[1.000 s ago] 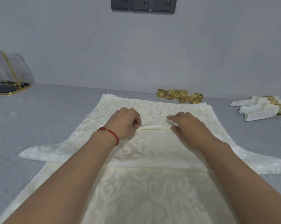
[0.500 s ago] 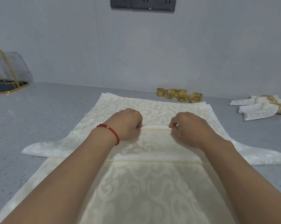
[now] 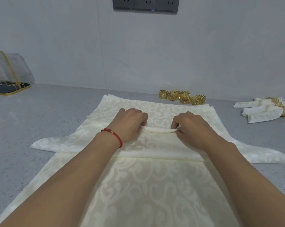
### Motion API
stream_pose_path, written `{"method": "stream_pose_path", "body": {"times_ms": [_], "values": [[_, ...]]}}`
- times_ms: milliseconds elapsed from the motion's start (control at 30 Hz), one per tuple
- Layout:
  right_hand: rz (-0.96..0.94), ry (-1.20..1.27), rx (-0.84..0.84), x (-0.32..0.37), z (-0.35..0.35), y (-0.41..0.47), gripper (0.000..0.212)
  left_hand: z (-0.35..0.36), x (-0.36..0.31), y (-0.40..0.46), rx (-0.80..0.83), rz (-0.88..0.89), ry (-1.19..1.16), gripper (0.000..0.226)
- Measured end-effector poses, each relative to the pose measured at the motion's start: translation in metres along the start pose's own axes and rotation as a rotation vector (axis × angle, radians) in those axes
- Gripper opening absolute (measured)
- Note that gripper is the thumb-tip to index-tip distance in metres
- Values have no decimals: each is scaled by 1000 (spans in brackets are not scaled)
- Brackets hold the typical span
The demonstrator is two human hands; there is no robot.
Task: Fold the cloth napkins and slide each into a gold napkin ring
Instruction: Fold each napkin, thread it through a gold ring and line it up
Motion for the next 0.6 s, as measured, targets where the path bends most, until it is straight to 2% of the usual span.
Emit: {"method": "stream_pose_path", "body": {"times_ms": [67,167,233,333,400,500,600], "values": [[36,26,45,0,0,-1,18,-2,-2,-1,64,12,-19,19],[71,120,12,-3,1,-4,11,0,2,-2,143,-46,-138,20],[74,178,21,-8,5,-4,6,1,5,-2,135,-70,-179,23],[49,211,63,-10,7,-3,16,5,9,-2,145,-103,-197,24],[20,190,52,-7,6,-4,13,6,8,-2,162,-100,-169,20],[4,133,-15,-2,3,-3,10,1,4,1,64,-50,-46,15],[-9,95,-35,-2,3,-2,19,-5,-3,2,-22,11,22,14]]}}
Point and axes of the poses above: each hand's wrist, its own y-axis towards the middle knuckle, its own z-axis out of the palm, x = y × z, the point moved 5 cm from there along y, towards the middle knuckle, and after that the axes turned 8 degrees about y, right-handed, at the moved point
